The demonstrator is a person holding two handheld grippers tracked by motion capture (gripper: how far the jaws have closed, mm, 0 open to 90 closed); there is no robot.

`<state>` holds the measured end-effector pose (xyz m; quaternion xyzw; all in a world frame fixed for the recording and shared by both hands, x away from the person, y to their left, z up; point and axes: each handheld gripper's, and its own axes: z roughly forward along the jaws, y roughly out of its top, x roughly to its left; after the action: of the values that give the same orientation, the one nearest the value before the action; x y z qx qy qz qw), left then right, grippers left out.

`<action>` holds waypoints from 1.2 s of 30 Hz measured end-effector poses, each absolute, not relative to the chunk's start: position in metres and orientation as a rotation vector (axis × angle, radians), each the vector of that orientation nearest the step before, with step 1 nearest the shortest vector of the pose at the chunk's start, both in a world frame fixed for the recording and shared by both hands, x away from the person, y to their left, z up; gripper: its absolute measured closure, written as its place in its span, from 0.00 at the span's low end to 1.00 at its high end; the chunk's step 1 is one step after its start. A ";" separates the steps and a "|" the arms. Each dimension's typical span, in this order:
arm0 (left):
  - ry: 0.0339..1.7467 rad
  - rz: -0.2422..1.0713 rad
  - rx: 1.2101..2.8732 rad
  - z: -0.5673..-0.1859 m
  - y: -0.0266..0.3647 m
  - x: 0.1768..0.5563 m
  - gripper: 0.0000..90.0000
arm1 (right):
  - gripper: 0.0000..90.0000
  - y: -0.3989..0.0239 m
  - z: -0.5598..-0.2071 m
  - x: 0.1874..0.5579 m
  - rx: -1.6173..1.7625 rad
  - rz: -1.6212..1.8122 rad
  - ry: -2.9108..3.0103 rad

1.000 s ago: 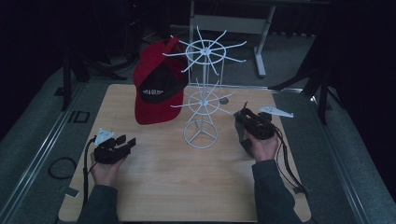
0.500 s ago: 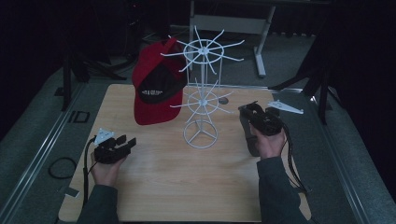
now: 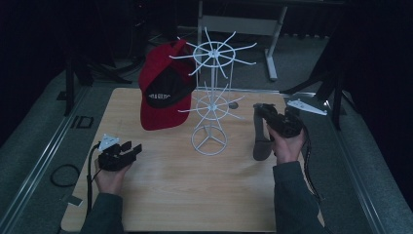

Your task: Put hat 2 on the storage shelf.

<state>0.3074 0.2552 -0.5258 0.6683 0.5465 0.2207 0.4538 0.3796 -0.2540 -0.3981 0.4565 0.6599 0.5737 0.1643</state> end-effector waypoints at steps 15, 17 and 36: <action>1.349 0.540 1.646 -0.526 0.255 0.307 0.58 | 0.98 -0.258 -0.385 0.379 1.273 1.677 1.875; 1.347 0.541 1.648 -0.526 0.255 0.307 0.58 | 0.99 -0.259 -0.384 0.379 1.271 1.684 1.871; 1.347 0.544 1.651 -0.526 0.255 0.307 0.58 | 0.99 -0.261 -0.374 0.378 1.256 1.786 1.837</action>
<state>0.3070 0.2546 -0.5256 0.6688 0.5459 0.2206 0.4539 0.3782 -0.2606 -0.3737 0.4355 0.6372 0.6195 0.1435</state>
